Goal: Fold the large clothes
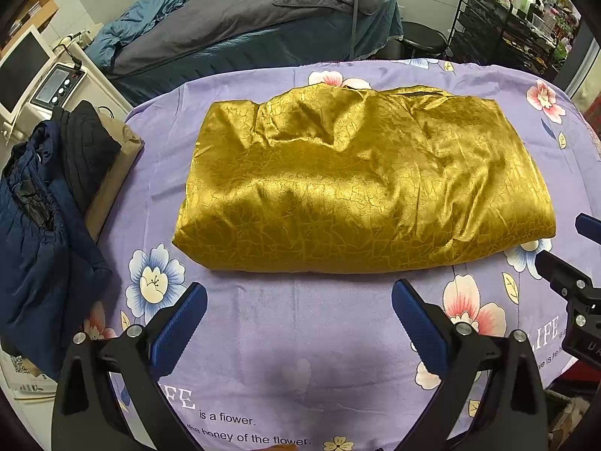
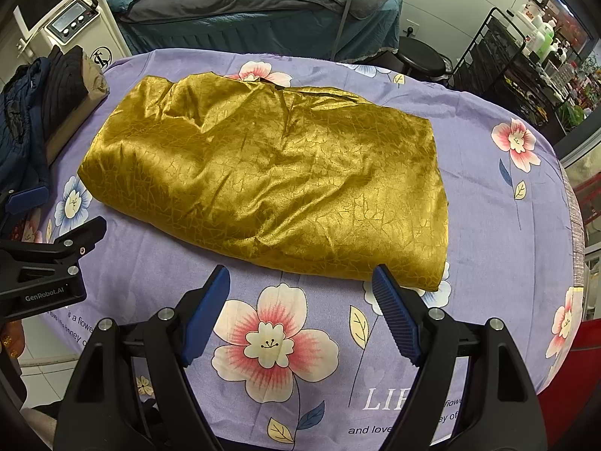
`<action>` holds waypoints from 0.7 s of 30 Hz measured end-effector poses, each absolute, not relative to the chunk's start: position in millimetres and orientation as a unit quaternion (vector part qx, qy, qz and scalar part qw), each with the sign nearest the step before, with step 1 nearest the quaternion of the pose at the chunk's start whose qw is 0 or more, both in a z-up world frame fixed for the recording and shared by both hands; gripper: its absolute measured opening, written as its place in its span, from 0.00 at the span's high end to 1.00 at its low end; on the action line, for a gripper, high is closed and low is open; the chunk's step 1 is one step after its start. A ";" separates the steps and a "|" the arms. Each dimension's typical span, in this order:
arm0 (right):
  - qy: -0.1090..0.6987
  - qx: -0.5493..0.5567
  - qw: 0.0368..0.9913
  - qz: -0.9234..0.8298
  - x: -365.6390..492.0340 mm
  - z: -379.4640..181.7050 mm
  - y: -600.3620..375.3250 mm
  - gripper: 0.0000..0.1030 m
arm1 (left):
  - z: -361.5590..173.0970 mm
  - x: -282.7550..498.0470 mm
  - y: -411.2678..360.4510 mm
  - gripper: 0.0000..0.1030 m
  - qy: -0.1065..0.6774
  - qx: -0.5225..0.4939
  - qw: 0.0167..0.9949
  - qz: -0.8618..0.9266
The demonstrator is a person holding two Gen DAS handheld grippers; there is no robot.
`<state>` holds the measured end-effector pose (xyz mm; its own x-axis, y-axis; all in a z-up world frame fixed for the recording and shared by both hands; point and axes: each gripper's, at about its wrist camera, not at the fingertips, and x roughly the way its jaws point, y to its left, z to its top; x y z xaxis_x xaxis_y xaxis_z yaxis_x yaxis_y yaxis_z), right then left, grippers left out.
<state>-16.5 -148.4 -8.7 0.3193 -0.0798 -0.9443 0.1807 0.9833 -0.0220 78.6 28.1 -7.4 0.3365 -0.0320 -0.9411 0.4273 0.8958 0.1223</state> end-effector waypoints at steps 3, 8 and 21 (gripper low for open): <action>0.578 0.045 0.811 -0.080 -16.7 -9.4 -147.5 0.25 | -7.2 78.4 28.1 0.06 0.558 0.176 0.798 -0.144; 0.577 0.041 0.812 -0.077 -16.1 -8.2 -147.3 0.25 | -6.9 78.0 27.9 0.06 0.557 0.177 0.798 -0.144; 0.578 0.040 0.812 -0.077 -16.3 -8.8 -148.0 0.25 | -9.1 76.3 27.1 0.06 0.548 0.176 0.810 -0.117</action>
